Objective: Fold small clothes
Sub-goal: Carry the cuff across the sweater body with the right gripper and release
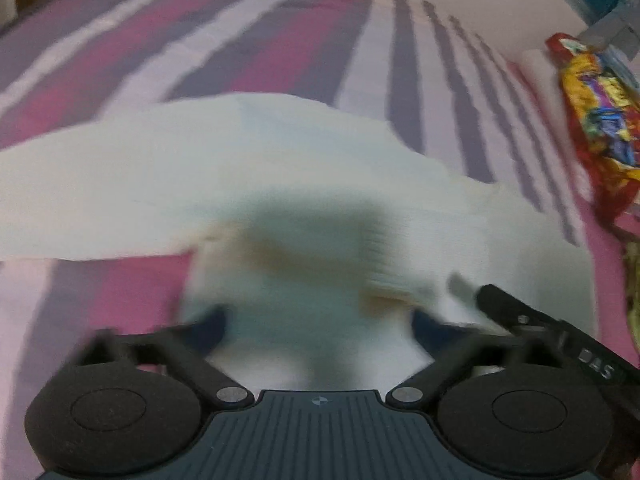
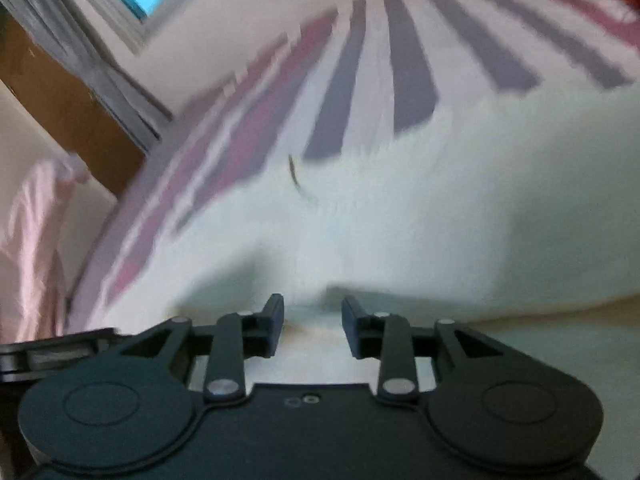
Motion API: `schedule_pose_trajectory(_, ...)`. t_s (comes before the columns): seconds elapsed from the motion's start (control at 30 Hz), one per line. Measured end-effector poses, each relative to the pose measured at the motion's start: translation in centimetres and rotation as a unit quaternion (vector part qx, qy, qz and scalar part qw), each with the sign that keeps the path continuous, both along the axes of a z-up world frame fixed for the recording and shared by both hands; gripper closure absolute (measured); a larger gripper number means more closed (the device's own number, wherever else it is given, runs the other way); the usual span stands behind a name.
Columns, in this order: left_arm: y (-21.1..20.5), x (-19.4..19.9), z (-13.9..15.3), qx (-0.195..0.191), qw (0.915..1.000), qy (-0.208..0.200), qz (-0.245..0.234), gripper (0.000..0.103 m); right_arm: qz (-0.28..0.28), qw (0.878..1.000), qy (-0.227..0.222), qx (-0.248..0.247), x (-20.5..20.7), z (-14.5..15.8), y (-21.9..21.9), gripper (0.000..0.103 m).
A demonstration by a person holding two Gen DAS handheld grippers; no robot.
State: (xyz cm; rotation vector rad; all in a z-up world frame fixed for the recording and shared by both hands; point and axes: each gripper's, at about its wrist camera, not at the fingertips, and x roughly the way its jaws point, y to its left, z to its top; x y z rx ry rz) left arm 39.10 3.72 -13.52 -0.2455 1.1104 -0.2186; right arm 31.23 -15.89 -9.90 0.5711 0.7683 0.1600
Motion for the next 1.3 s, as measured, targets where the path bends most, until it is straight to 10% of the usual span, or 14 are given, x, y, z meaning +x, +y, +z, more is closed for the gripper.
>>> schedule_pose_trajectory(0.07,-0.9,0.8,-1.1,-0.024,0.9992,0.032,0.0,0.074,-0.02,1.0,-0.012,-0.012,-1.5,1.1,-1.7,0.07)
schedule_pose_trajectory(0.3,-1.1,0.7,-2.8,-0.149,0.9848,0.058,0.067,0.073,-0.045,0.998,-0.023,-0.023,-5.2,1.7,-6.1,0.07)
schedule_pose_trajectory(0.33,-1.2,0.7,-2.9,-0.152,0.9839,0.058,0.073,0.07,-0.049,0.998,-0.023,-0.021,-5.7,1.6,-6.6,0.07)
schedule_pose_trajectory(0.4,-1.6,0.6,-3.1,-0.159,0.9824,0.056,0.081,0.032,-0.057,0.998,-0.022,-0.016,-5.9,1.1,-7.4,0.07)
schedule_pose_trajectory(0.67,-2.7,0.8,-3.5,-0.166,0.9788,0.03,0.116,0.028,-0.07,0.997,-0.023,-0.019,-7.6,0.1,-8.6,0.07)
schedule_pose_trajectory(0.8,-3.2,1.3,-4.0,-0.158,0.9786,0.025,0.129,0.086,-0.078,0.997,-0.02,-0.018,-7.9,-0.2,-9.0,0.07)
schedule_pose_trajectory(0.87,-3.2,1.3,-4.4,-0.154,0.9777,0.022,0.14,0.096,-0.082,0.996,-0.019,-0.022,-8.0,-0.2,-9.2,0.07)
schedule_pose_trajectory(1.3,2.6,1.8,1.8,-0.128,0.9721,-0.114,0.16,0.099,-0.128,0.989,-0.043,-0.052,-5.3,1.0,-10.9,0.07)
